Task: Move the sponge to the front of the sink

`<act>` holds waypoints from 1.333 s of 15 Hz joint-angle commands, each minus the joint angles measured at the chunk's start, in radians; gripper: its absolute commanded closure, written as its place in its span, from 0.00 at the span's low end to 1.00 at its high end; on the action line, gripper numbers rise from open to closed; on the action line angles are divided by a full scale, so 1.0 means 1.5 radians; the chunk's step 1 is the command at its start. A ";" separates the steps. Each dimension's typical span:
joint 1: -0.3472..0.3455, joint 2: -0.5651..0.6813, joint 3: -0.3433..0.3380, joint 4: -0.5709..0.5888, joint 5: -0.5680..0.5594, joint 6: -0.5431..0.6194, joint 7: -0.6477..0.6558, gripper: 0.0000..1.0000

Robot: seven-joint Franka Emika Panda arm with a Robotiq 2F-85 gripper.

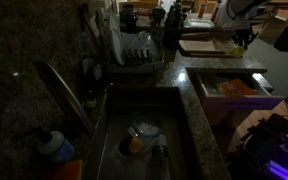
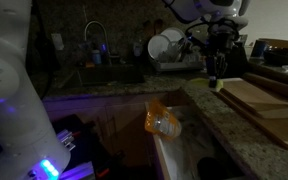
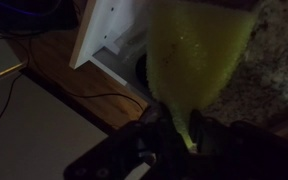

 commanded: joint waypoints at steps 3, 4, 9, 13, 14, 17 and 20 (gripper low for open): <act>-0.008 -0.215 0.043 -0.225 -0.051 0.066 -0.131 0.95; -0.014 -0.252 0.045 -0.258 -0.048 0.072 -0.163 0.95; -0.040 -0.387 0.057 -0.432 -0.086 0.190 -0.253 0.95; -0.056 -0.385 0.079 -0.450 -0.083 0.257 -0.249 0.79; -0.053 -0.388 0.079 -0.470 -0.083 0.296 -0.248 0.79; -0.050 -0.388 0.077 -0.482 -0.082 0.318 -0.248 0.79; -0.050 -0.388 0.076 -0.482 -0.082 0.319 -0.248 0.79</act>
